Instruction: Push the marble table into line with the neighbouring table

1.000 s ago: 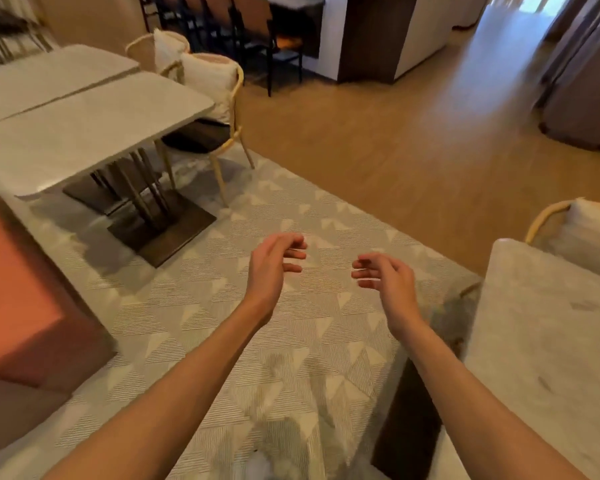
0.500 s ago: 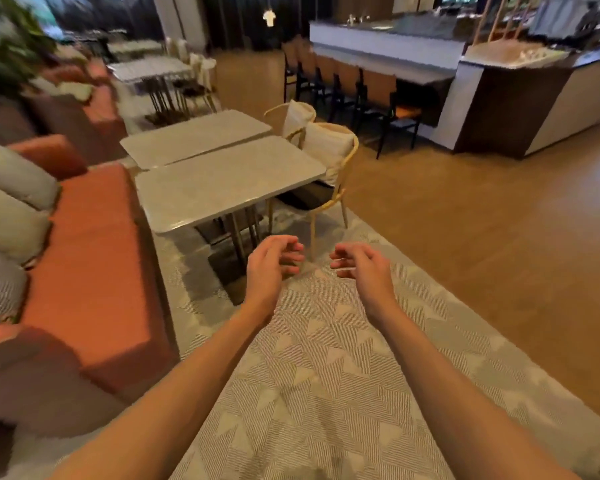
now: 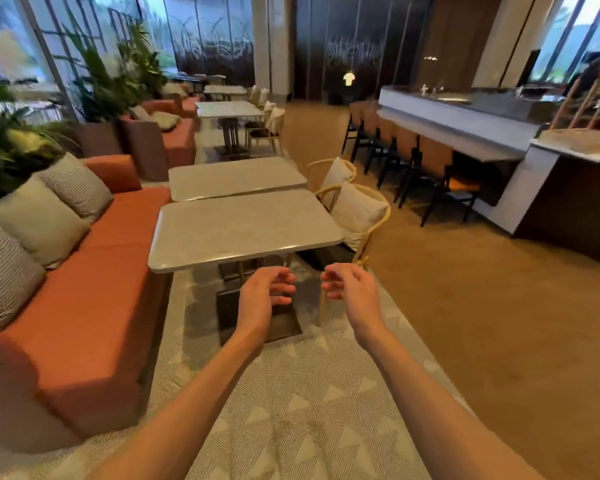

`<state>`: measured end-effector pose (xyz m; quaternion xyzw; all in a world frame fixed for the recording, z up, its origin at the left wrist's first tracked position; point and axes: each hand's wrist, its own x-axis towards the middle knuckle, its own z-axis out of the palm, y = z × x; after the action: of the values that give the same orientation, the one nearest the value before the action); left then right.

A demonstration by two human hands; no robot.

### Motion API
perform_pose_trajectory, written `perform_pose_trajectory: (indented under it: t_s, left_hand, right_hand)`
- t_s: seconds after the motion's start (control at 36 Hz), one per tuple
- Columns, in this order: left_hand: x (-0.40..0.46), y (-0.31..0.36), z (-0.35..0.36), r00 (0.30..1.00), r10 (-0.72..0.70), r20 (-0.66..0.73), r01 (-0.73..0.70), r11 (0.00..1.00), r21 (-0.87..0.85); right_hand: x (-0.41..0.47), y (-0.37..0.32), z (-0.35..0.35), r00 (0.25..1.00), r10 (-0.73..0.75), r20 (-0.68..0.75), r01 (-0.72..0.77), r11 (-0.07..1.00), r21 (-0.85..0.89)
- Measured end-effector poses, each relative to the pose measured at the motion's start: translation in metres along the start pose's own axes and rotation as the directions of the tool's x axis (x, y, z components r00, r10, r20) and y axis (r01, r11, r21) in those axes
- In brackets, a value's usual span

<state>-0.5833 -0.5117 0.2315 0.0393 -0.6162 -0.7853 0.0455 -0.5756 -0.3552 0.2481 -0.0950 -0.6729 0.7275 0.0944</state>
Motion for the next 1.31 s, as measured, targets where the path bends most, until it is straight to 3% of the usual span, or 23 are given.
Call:
perform_pose_trajectory:
  t_s: [0.28,0.53,0.72,1.0,1.31]
  left_hand:
    - [0.132,-0.045,0.107,1.000,0.015,0.011,-0.015,1.000,0.020]
    - [0.277,-0.074,0.263,0.997,0.003,0.075,-0.003,1.000,-0.006]
    - [0.366,-0.087,0.352,0.998,-0.004,0.061,0.003,1.000,0.025]
    - [0.476,-0.142,0.465,0.998,0.003,-0.056,0.001,0.997,0.073]
    - [0.588,-0.191,0.635,0.961,-0.135,-0.240,0.144,0.989,0.018]
  right_hand:
    - [0.153,0.012,-0.057,1.000,0.002,0.025,-0.001,0.999,-0.036]
    - [0.345,-0.009,-0.127,1.000,-0.022,-0.009,0.021,0.989,-0.144]
    - [0.461,-0.019,-0.182,1.000,-0.017,-0.010,0.016,0.992,-0.126]
    - [0.624,-0.004,-0.265,0.996,0.022,0.083,-0.013,0.994,-0.112]
    - [0.772,-0.021,-0.352,0.956,0.007,0.292,0.044,0.985,-0.165]
